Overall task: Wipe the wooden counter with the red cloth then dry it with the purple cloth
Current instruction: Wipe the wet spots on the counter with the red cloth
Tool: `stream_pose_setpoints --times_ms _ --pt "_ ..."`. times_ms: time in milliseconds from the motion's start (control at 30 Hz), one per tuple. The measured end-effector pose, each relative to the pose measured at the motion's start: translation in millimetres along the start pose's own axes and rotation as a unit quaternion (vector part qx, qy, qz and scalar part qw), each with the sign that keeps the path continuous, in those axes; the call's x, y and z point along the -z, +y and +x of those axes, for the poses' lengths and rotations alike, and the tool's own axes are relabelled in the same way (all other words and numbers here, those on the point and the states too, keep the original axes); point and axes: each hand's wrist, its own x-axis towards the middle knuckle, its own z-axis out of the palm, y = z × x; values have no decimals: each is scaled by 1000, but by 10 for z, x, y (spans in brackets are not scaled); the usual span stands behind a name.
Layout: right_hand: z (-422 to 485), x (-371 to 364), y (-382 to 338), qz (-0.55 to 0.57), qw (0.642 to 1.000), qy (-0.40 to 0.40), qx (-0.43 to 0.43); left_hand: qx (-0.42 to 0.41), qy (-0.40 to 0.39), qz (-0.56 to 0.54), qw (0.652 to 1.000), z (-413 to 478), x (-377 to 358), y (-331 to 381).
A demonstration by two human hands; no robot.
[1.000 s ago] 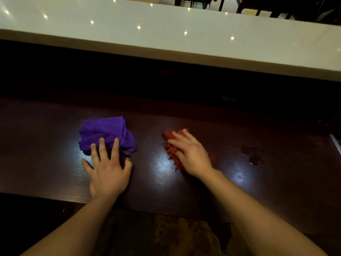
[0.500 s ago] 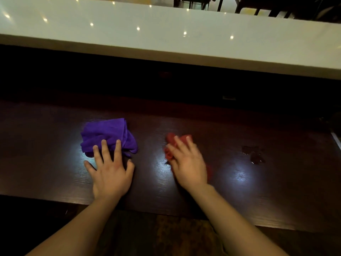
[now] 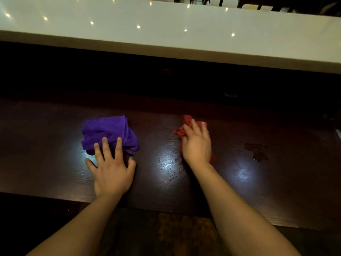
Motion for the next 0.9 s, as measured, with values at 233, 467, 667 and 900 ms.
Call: stream_pose_setpoints --times_ms 233,467,667,900 --pt "-772 -88 -264 10 960 -88 267 1 -1 -4 1000 5 13 1" --pt "-578 240 490 -6 992 -37 118 -2 -1 9 1000 -5 14 15" --pt "-476 34 12 4 998 -22 63 -3 0 -1 1000 -20 33 32" --pt "-1183 30 -93 30 962 -72 262 -5 2 -17 1000 -25 72 33"
